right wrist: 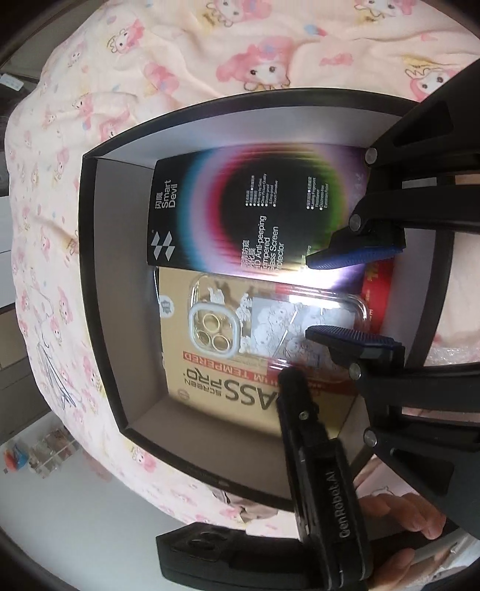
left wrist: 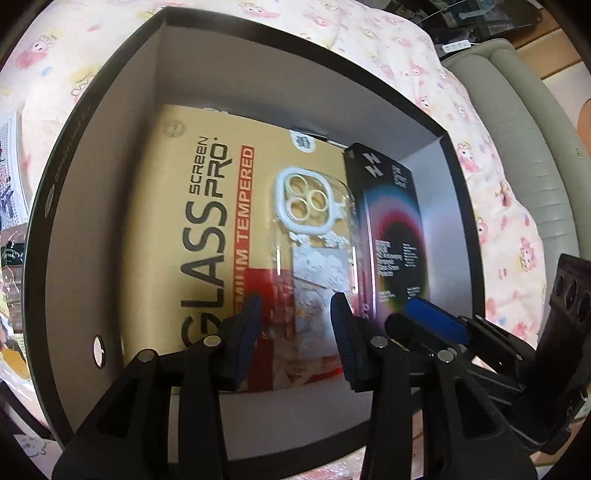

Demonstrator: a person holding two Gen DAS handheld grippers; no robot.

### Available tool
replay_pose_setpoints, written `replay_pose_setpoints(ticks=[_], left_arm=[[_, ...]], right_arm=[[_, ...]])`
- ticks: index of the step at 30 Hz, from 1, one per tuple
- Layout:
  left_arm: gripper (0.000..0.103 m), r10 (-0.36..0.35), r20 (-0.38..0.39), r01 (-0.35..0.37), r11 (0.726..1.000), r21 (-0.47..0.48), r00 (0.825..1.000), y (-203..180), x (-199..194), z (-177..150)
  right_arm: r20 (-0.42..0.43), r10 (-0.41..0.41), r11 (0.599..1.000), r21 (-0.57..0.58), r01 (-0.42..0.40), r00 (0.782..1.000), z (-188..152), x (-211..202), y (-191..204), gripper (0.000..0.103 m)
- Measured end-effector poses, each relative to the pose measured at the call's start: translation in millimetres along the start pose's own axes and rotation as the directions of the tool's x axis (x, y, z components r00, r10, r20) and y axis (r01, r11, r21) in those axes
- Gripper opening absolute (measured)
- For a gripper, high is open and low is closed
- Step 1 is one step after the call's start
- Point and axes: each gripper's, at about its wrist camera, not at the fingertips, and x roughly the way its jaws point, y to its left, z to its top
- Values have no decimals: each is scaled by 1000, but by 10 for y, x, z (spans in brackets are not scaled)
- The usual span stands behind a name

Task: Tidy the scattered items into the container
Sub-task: 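Lower the phone case onto the GLASS box inside the open box, then open the left gripper and withdraw both tools from the box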

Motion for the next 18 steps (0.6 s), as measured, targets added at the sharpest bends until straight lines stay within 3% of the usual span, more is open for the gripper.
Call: replay_pose_setpoints(ticks=[5,11,14,18], left_arm=[[39,-1,-80,3,1000,13,997,22,176,68],[43,-26,-98,29,999,25,995,6,155,74],[45,-44,-65,46,999,24,997,33,46,61],[67,-9,73,5,998,57,997,-28,-302,10]], right_arm=[[-22,-18,1000,17,18,1000,-5,82,-55,28],[-47,-42,998,41,44,998,-5,153,-102,29],[-41,-47,998,49,49,998,-8,120,-104,32],[18,-104,994,30,103,994,-34,-46,-17,42]])
